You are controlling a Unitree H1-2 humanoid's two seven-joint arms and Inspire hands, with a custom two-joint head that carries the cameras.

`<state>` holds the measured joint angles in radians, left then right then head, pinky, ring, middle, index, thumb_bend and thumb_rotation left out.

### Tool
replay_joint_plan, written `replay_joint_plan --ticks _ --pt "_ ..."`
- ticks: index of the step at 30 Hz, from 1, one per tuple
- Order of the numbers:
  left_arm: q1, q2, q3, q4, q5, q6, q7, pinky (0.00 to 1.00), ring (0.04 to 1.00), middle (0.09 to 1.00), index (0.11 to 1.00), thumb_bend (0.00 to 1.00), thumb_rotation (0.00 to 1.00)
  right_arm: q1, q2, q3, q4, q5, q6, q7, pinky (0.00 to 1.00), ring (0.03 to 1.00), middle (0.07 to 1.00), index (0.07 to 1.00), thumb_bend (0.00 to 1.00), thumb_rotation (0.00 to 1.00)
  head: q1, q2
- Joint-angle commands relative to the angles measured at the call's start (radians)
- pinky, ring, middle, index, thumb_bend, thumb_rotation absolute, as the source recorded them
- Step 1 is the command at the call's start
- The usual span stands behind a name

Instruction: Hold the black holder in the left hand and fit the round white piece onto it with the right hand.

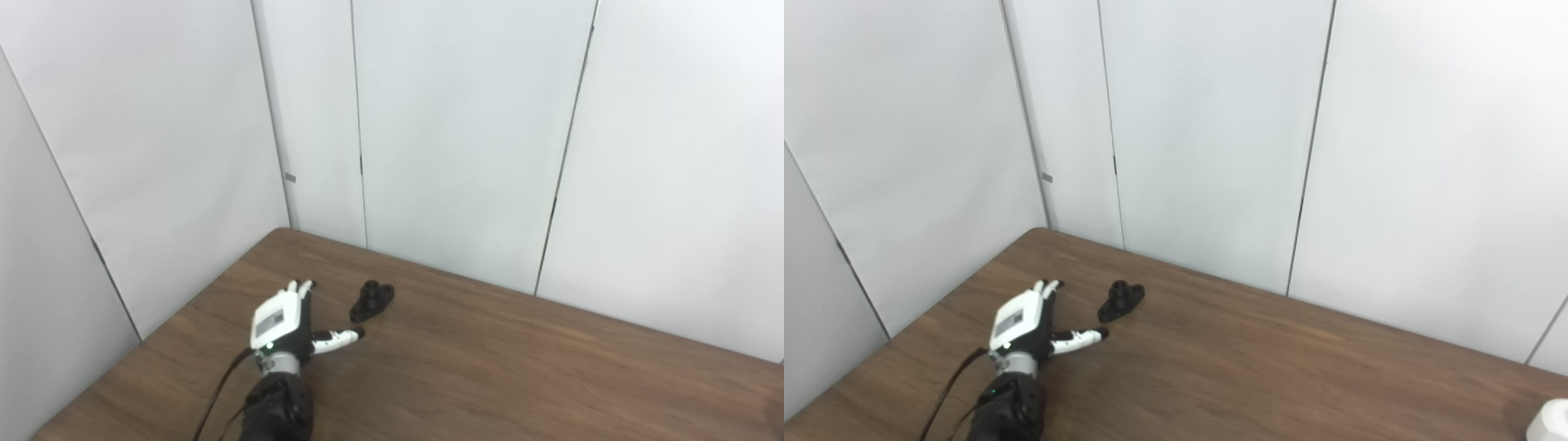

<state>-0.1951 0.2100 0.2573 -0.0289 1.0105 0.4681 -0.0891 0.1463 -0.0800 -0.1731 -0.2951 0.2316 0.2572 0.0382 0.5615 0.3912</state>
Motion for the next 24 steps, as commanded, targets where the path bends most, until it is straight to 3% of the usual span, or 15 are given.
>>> replay_joint_plan --ticks 1,11,19,24 --pt "-0.043 0.012 -0.001 0.004 -0.008 0.001 0.037 1.0 0.99 1.0 0.916 0.92 0.54 0.038 -0.006 -0.005 0.027 -0.007 0.043 -0.013 1.0 1.0 1.0 1.0 0.45 0.92 0.001 -0.001" --pt "-0.086 -0.008 -0.031 0.111 -0.097 0.001 0.12 1.0 1.0 1.0 0.889 0.95 0.53 0.041 0.004 -0.002 0.018 -0.011 0.049 -0.023 1.0 1.0 1.0 1.0 0.41 0.94 -0.016 -0.001" --pt "-0.105 0.007 -0.093 0.203 -0.171 -0.03 0.276 1.0 1.0 1.0 0.885 0.92 0.47 0.058 0.002 -0.004 0.006 -0.012 0.041 -0.022 1.0 1.0 1.0 1.0 0.43 0.93 -0.029 0.004" --pt "-0.115 0.03 -0.141 0.237 -0.185 -0.017 0.326 1.0 1.0 1.0 0.919 0.9 0.48 0.075 0.002 -0.008 0.001 -0.015 0.03 -0.022 1.0 1.0 1.0 1.0 0.46 0.9 -0.033 0.014"
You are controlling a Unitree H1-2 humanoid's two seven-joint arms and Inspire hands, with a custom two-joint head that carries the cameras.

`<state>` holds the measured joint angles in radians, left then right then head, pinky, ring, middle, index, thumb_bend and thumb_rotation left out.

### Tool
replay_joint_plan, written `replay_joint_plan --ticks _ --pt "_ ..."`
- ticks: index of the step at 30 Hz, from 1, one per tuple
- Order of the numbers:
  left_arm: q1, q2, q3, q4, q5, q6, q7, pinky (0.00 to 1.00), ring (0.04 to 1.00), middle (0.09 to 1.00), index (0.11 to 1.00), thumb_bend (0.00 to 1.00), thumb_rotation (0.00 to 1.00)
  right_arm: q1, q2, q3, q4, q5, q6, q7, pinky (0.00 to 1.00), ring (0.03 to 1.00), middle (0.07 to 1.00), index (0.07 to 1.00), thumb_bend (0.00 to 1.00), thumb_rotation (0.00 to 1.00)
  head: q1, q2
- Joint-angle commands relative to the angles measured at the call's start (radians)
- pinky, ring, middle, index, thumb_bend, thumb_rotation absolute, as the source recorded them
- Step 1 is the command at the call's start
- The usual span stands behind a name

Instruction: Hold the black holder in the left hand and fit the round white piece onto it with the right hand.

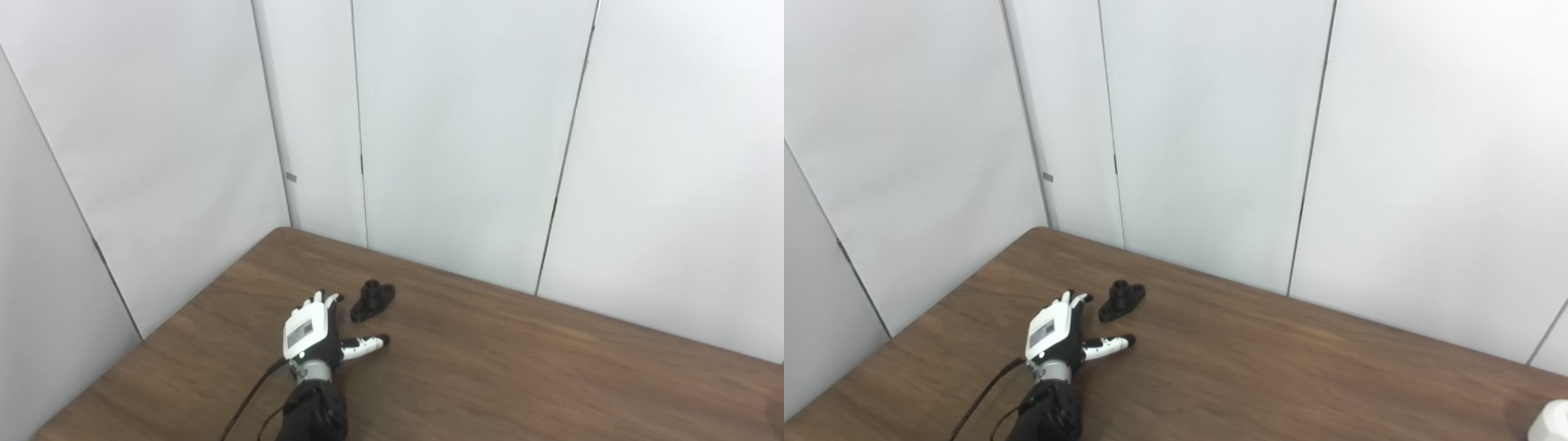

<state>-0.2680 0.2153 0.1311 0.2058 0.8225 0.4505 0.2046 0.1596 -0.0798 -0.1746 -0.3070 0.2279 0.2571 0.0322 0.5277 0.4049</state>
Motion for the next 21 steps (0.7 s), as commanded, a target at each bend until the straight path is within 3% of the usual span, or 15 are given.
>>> replay_joint_plan --ticks 1,6,11,21 --pt "-0.046 0.029 -0.023 0.012 0.006 0.004 0.044 1.0 1.0 1.0 0.919 0.9 0.49 0.065 0.001 -0.007 0.01 -0.012 0.03 -0.016 1.0 1.0 1.0 1.0 0.46 0.9 0.001 0.002" --pt "-0.062 0.038 -0.038 0.046 -0.003 0.014 0.098 1.0 1.0 1.0 0.867 0.9 0.42 0.078 0.002 -0.003 -0.003 -0.022 0.025 -0.016 1.0 1.0 1.0 1.0 0.47 0.89 -0.003 0.007" --pt "-0.067 0.043 -0.04 0.074 -0.034 -0.01 0.171 1.0 1.0 1.0 0.749 0.84 0.25 0.093 0.006 -0.001 -0.012 -0.031 0.007 -0.014 1.0 1.0 1.0 1.0 0.47 0.88 -0.008 0.012" --pt "-0.065 0.067 -0.065 0.093 -0.084 -0.01 0.201 1.0 1.0 1.0 0.759 0.85 0.24 0.129 0.011 -0.002 -0.035 -0.019 -0.005 -0.009 0.99 1.0 1.0 1.0 0.48 0.86 -0.026 0.029"
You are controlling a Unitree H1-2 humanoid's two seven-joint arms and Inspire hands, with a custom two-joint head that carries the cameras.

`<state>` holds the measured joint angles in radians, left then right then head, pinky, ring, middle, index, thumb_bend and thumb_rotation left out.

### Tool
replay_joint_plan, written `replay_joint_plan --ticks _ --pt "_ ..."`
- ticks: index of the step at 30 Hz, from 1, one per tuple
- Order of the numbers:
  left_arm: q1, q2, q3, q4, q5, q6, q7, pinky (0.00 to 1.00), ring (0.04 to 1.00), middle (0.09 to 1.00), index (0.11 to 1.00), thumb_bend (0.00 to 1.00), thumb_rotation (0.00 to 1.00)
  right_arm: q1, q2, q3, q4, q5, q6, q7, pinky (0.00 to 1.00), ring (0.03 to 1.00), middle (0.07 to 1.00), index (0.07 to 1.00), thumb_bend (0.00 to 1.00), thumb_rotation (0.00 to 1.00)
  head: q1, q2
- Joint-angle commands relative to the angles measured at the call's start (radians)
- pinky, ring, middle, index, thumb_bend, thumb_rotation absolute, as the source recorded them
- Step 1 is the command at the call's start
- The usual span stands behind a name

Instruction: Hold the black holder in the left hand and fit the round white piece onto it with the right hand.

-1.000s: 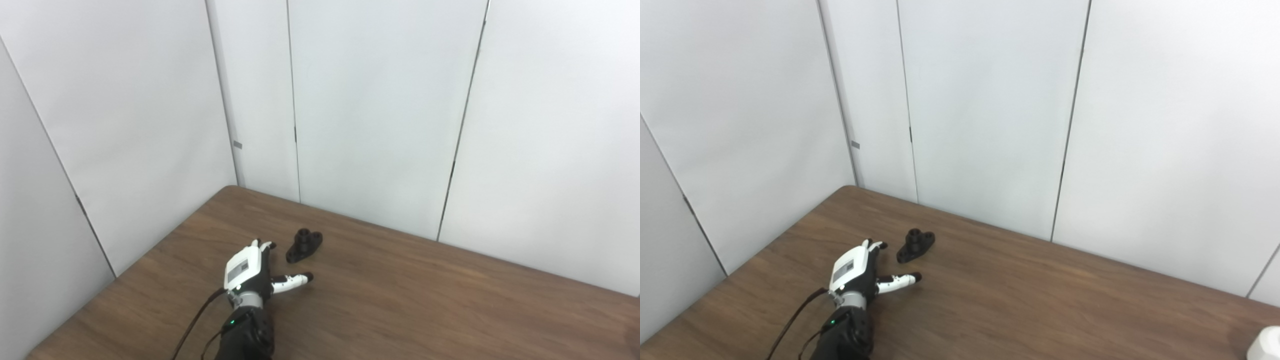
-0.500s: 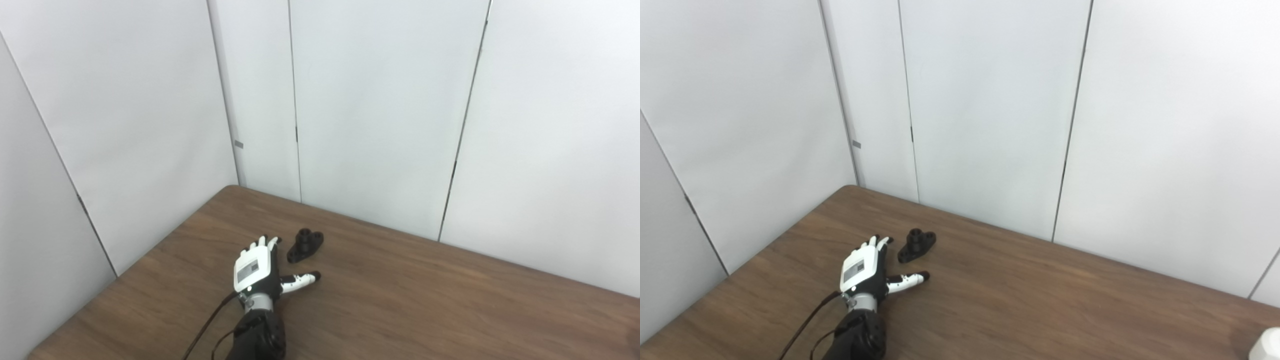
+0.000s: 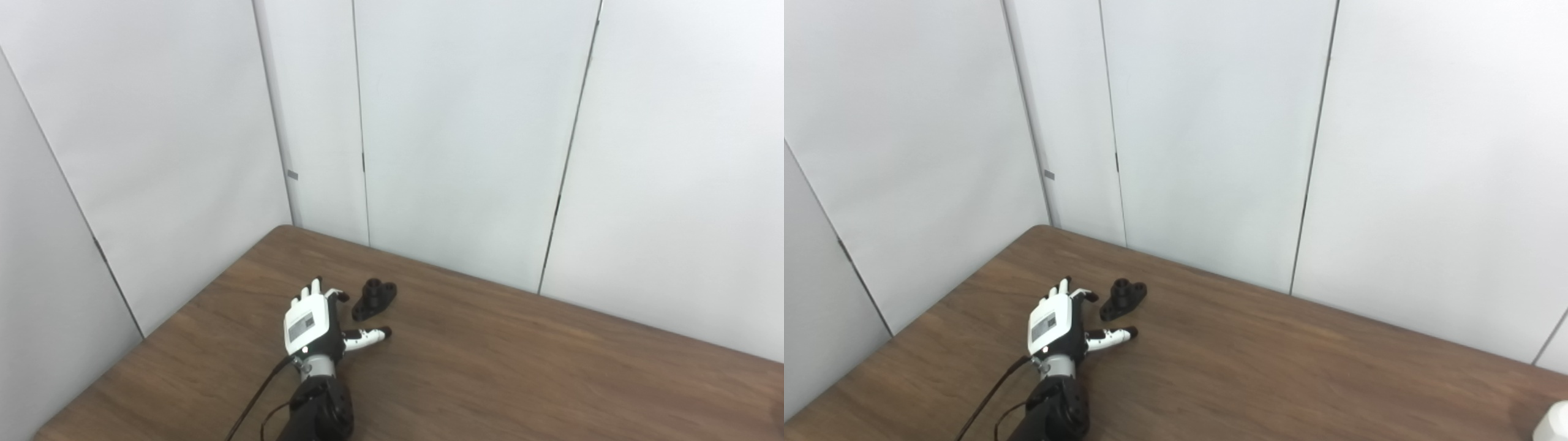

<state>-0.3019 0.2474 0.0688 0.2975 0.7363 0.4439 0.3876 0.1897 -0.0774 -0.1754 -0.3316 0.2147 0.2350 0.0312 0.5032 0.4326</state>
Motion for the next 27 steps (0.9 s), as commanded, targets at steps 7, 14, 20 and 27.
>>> replay_joint_plan --ticks 7,14,20,27 --pt "-0.044 0.045 -0.021 0.033 -0.025 -0.011 0.033 1.0 1.0 1.0 0.799 0.88 0.24 0.117 0.014 0.0 -0.029 -0.005 0.016 -0.008 0.98 1.0 1.0 1.0 0.48 0.85 -0.011 0.011" --pt "-0.047 0.052 -0.036 0.039 -0.028 0.016 0.015 1.0 1.0 1.0 0.855 0.9 0.27 0.13 0.013 0.001 -0.037 0.0 0.008 -0.003 0.98 1.0 1.0 1.0 0.49 0.83 -0.016 0.019" --pt "-0.049 0.05 -0.03 0.044 -0.03 0.025 -0.013 1.0 1.0 1.0 0.887 0.93 0.3 0.138 0.013 0.001 -0.043 0.003 0.007 0.0 0.96 1.0 1.0 1.0 0.52 0.82 -0.019 0.025" --pt "-0.055 0.044 -0.023 0.063 -0.015 0.025 -0.037 1.0 1.0 1.0 0.904 0.96 0.33 0.144 0.016 0.001 -0.05 0.009 0.011 -0.001 0.95 1.0 1.0 1.0 0.53 0.81 -0.026 0.028"
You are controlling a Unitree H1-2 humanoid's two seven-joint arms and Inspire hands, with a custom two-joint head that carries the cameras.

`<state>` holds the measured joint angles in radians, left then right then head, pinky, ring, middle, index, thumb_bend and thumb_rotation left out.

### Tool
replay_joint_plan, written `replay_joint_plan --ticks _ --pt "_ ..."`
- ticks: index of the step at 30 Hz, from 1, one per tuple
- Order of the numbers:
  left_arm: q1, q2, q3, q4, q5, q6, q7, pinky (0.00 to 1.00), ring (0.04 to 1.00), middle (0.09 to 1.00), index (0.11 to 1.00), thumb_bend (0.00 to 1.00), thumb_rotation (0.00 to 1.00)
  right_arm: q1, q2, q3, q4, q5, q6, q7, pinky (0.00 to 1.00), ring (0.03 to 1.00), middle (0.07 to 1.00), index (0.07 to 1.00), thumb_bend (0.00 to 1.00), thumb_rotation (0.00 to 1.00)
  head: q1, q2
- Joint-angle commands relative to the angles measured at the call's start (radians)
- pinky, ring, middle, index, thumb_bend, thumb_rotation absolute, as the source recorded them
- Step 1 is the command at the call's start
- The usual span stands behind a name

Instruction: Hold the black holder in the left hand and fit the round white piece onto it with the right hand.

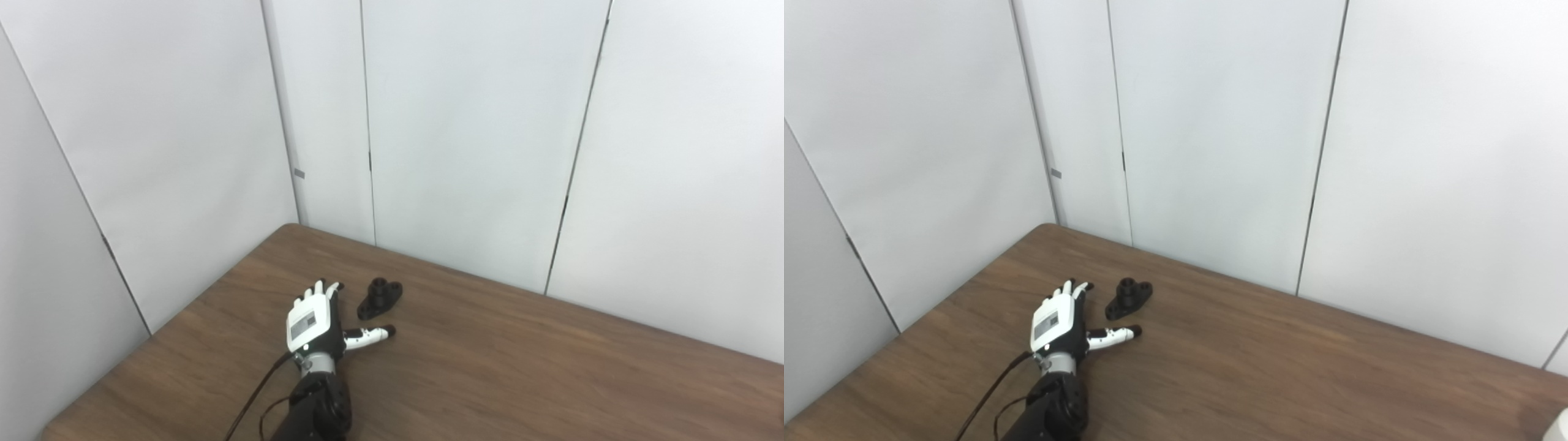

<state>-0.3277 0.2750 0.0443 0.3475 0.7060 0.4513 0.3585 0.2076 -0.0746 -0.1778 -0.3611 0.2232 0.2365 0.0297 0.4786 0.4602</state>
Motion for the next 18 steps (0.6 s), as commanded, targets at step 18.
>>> replay_joint_plan --ticks 18 --pt "-0.084 -0.003 -0.028 0.103 -0.052 -0.005 0.021 1.0 1.0 1.0 0.885 0.97 0.32 0.134 0.019 0.009 -0.023 -0.002 -0.001 0.004 0.99 1.0 1.0 1.0 0.52 0.83 -0.026 0.004"
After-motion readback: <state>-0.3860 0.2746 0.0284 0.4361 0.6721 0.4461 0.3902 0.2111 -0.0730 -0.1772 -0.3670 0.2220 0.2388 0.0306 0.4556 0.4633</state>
